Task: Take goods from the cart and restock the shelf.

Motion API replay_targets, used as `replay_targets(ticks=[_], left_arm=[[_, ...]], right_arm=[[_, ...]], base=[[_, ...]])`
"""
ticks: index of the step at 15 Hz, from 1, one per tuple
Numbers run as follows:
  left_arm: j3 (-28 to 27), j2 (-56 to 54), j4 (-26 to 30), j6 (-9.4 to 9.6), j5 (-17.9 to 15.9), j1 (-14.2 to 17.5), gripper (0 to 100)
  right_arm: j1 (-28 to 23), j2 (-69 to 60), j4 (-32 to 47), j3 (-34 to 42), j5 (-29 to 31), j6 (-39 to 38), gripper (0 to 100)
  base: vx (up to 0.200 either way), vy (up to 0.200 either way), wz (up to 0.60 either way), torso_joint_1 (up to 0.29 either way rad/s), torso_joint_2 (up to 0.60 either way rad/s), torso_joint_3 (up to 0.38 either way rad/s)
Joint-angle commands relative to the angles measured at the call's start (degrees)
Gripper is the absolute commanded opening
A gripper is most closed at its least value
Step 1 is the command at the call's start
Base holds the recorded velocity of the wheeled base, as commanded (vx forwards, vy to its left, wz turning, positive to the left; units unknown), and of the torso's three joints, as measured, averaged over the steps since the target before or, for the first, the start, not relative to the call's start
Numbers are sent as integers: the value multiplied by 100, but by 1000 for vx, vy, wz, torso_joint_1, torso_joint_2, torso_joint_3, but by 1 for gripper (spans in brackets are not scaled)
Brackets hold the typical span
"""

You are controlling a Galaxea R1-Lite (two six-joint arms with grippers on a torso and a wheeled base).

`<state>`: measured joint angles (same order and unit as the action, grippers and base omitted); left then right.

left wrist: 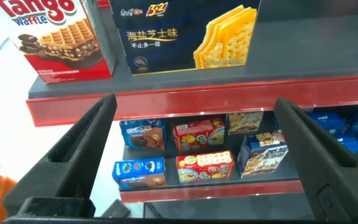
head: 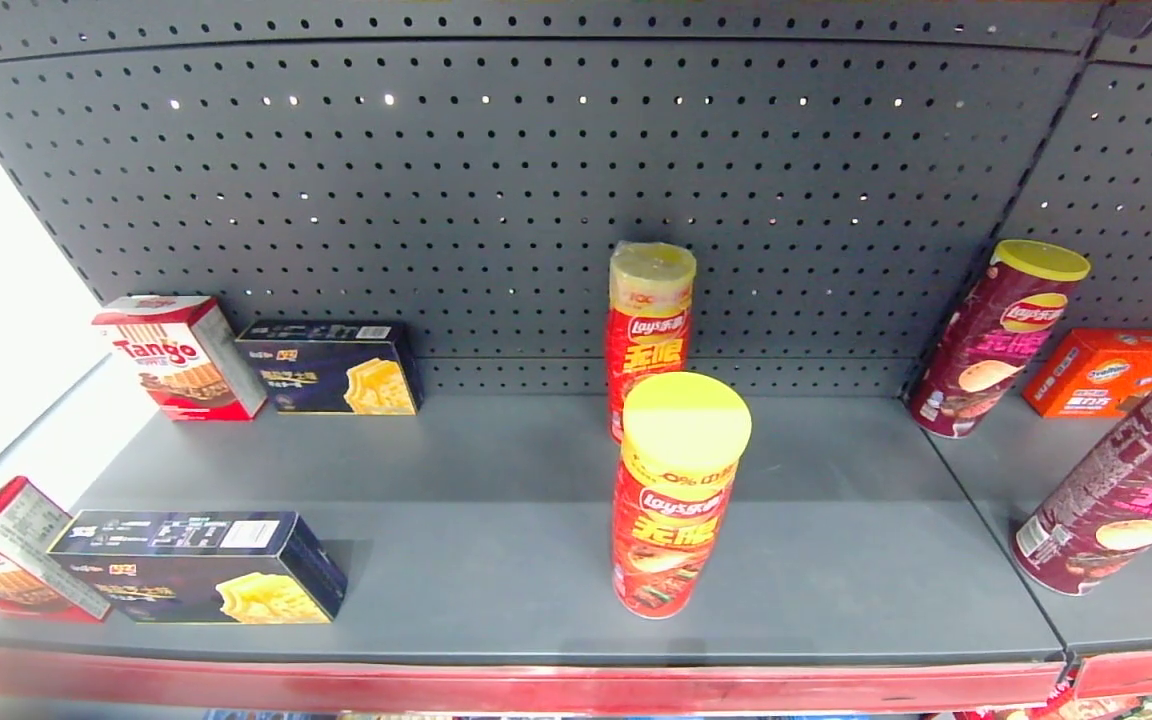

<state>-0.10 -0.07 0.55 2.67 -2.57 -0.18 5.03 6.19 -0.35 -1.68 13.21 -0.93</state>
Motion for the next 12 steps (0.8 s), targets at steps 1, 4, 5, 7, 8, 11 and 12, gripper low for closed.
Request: replay_targets(ticks=[1,4,5,7,8,11,12], left_arm=[[-8,7,7,-12,-6,1,100],[1,7,-2,-21,2,-8,100],[1,7,-2,-3,-6,1,100],[-8,7,7,14,-59,1,100],[-8,7,15,85,-156,-8,100],[-8,7,7,85,-147,1,100],[1,7,7,76,-138,1,100]], right_arm=[[-90,14,-53,107,-996,145,100],[-99,14,-9,168,-1242,-57,100],[-275,-57,-9,168,-1216,31,100],[-460,-364,-9,168,-1234,49,100],[-521,-619,-9,168,-1234,49,100],[-512,-602,-9,168,-1234,49,100],[-512,-602,-9,168,-1234,49,100]], base=[[0,0,0,0,0,0],[0,0,0,0,0,0],[0,0,0,0,0,0],[0,0,0,0,0,0],[0,0,0,0,0,0],[0,0,0,0,0,0],[0,0,0,0,0,0]])
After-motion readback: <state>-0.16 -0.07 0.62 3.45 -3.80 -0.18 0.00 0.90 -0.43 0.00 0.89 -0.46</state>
